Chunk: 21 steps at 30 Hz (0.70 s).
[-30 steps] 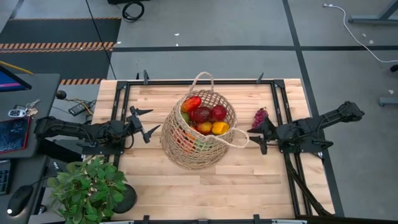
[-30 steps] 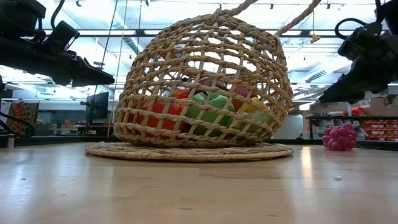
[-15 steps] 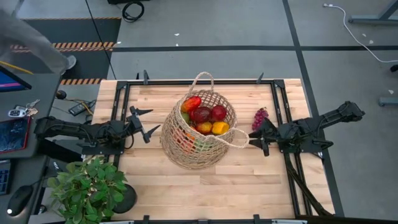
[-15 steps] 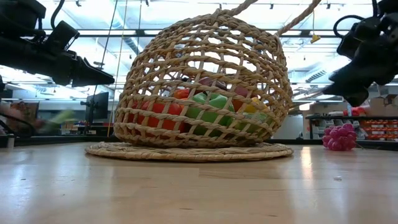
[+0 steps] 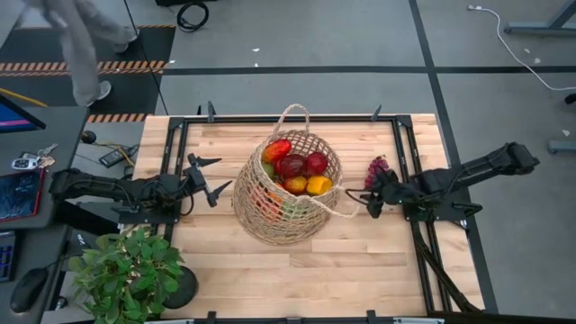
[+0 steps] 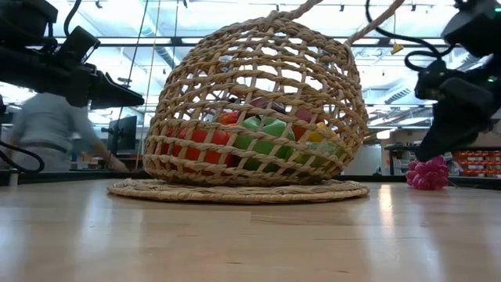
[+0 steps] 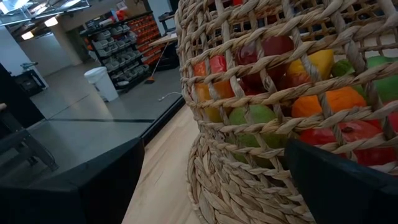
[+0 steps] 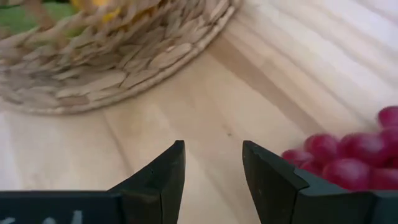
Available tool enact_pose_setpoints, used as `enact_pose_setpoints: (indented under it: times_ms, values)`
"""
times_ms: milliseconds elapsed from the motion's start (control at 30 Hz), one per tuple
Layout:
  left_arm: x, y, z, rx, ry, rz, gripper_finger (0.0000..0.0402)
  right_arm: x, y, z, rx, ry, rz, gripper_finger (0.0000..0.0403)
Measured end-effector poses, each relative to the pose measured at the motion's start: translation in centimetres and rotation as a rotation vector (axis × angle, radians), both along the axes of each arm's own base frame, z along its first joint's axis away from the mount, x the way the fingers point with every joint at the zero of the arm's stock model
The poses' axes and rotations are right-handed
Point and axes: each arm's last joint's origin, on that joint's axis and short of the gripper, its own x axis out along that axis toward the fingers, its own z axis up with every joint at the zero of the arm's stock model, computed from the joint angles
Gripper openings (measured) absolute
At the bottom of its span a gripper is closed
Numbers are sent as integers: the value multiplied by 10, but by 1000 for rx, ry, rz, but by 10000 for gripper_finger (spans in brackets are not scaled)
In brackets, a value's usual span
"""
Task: Build produce basket
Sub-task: Put the grapes into the basket
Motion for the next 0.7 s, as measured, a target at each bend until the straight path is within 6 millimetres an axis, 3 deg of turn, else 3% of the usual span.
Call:
enact_pose_setpoints:
  times_ms: [533,700]
  values:
    - [0,0,0,0,0,0,394,24,-2,8,-229,249,-343,165]
    - [0,0,0,0,-1,0,394,26,-1,14,-318,211,-382,165]
